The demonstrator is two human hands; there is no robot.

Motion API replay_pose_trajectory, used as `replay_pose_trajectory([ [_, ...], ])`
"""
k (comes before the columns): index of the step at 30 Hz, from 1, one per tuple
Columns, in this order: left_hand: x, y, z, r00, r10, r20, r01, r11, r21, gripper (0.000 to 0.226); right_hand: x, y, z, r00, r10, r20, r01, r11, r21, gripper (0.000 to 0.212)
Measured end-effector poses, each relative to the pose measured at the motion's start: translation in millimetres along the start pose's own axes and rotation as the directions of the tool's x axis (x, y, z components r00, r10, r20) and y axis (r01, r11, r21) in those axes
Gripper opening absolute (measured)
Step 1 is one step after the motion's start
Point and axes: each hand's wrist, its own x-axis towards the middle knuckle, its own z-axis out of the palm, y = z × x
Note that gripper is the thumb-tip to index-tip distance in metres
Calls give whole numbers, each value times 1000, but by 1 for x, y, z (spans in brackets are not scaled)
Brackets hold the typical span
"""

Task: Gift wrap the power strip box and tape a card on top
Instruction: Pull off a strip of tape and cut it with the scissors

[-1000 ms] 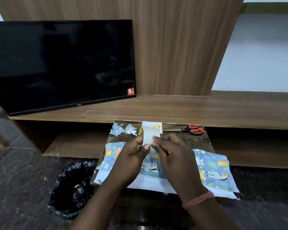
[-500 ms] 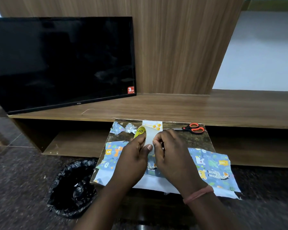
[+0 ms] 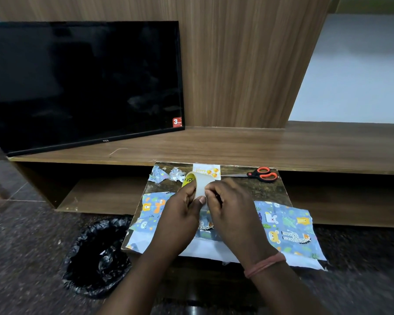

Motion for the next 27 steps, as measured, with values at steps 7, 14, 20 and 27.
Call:
replay_pose_trajectory([
  [7,-1,1,-2,999,33,5,-34,995,90,34,0,2,-1,990,140,31,-143,969,200,12],
  [14,-2,4,-3,999,33,43,-33,999,15,23,1,-4,2,990,125,-61,-112,977,182,15],
  [20,-2,0,-5,999,23,33,-24,999,27,12,2,-7,-2,993,114,-42,-102,971,216,13],
  [27,-1,12,-8,998,-36,49,44,987,-154,33,3,-6,0,990,139,-29,-131,975,177,19],
])
